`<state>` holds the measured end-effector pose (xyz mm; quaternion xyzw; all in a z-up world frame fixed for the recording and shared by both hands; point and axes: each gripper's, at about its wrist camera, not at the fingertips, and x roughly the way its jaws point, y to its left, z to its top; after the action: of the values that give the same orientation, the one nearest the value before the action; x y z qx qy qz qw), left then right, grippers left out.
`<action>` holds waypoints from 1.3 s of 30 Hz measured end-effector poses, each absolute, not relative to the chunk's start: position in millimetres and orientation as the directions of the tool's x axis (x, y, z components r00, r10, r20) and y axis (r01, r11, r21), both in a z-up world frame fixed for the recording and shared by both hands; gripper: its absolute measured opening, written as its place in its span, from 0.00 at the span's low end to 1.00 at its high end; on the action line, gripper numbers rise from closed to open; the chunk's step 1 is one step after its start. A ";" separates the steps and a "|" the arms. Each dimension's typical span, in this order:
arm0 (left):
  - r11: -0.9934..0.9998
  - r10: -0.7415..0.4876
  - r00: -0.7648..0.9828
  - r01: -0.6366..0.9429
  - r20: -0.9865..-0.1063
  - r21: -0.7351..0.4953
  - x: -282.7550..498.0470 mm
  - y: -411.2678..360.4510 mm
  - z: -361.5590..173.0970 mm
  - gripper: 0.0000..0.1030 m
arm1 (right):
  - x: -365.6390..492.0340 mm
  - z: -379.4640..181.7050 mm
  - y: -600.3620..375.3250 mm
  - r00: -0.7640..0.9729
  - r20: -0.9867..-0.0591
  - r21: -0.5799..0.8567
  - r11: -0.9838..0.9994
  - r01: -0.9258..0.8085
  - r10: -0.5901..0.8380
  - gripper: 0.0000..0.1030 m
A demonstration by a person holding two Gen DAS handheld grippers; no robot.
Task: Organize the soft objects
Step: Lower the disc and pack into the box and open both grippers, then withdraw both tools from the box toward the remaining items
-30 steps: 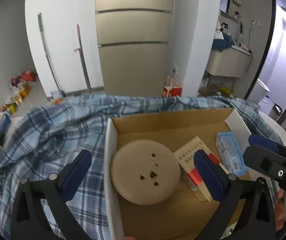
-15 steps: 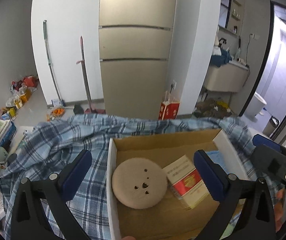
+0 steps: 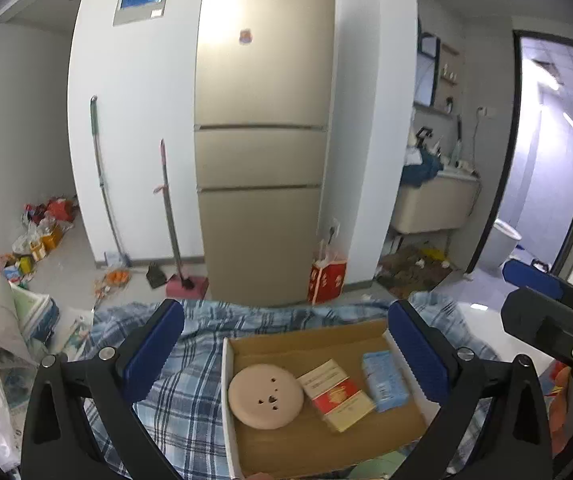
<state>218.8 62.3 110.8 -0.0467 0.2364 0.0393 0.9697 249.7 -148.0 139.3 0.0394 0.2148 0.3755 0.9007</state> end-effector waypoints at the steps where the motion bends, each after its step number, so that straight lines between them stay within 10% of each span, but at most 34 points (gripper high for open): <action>1: 0.994 0.046 0.892 -0.088 -0.449 -0.071 213.8 60.4 117.4 1.00 | 244.4 146.7 -148.3 0.637 -0.347 0.207 0.719 -0.664 0.689 1.00; 17: 0.997 0.063 0.948 -0.076 -0.311 -0.031 104.5 67.9 206.1 1.00 | 156.7 210.9 -156.2 0.670 -0.226 0.059 0.697 -0.715 0.707 1.00; 31: 0.999 -0.040 0.898 0.022 -0.438 -0.048 89.8 38.8 137.2 1.00 | 127.5 153.6 -201.2 0.678 -0.284 0.040 0.715 -0.697 0.677 1.00; 39: 0.998 -0.065 0.823 0.043 -0.564 -0.053 125.9 31.3 55.6 1.00 | 143.7 71.1 -209.4 0.628 -0.469 0.003 0.712 -0.703 0.622 1.00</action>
<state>125.9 31.3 55.6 -0.0192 0.2963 -0.0283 0.9545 143.7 -209.4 71.1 -0.0903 0.2240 0.3689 0.8976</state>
